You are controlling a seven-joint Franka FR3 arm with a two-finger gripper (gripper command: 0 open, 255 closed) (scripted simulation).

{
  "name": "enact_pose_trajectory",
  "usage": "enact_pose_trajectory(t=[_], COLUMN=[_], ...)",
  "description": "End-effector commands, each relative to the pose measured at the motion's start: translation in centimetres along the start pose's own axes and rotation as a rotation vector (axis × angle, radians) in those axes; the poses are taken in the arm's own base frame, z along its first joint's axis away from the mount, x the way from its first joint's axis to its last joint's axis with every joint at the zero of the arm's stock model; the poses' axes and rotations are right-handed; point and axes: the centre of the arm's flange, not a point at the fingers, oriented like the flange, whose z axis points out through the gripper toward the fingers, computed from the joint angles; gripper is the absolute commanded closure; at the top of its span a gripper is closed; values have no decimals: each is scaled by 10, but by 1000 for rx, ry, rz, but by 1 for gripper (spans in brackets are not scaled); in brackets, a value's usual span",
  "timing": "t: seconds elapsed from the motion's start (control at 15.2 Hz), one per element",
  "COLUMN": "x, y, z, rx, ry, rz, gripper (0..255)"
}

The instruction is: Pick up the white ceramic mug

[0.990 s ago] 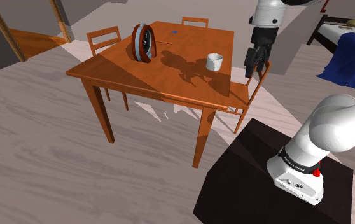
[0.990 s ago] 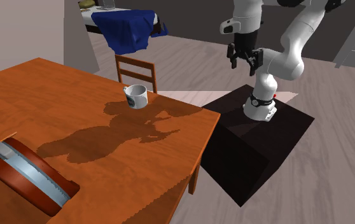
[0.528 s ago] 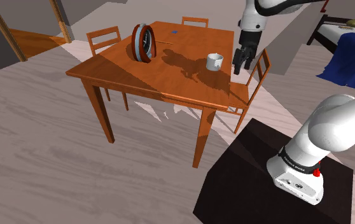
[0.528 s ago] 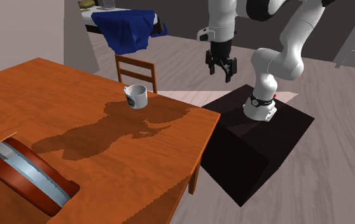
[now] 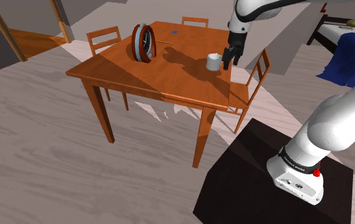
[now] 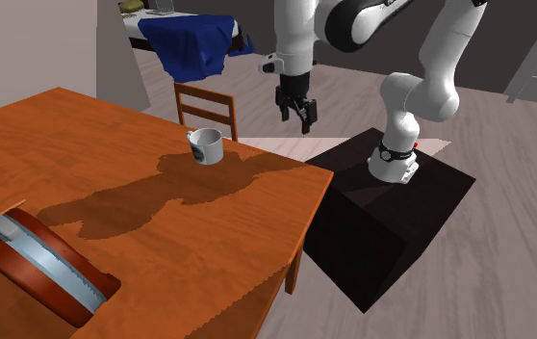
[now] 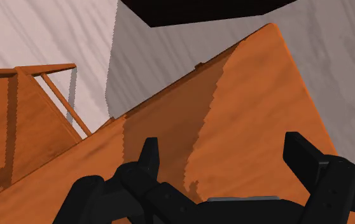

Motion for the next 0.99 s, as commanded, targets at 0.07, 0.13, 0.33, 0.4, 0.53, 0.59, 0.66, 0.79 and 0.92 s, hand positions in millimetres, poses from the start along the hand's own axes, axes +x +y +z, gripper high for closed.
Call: enact_pose_trajectory(t=[0.07,0.13,0.33,0.4,0.53,0.59,0.66,0.79,0.92], x=[29,38,68,77,97,107,117,136,156], y=[21,28,49,56,70,76,83,97,111], z=[10,12,19,21,25,27,28,31,34], rx=[-13,-17,-29,-33,-40,-44,-48,-56,-64], ry=[19,25,43,49,61,67,73,85,97], rz=[-6,-8,-13,-15,-19,-21,-23,-27,-30], gripper=[0,0,0,0,0,0,0,0,0])
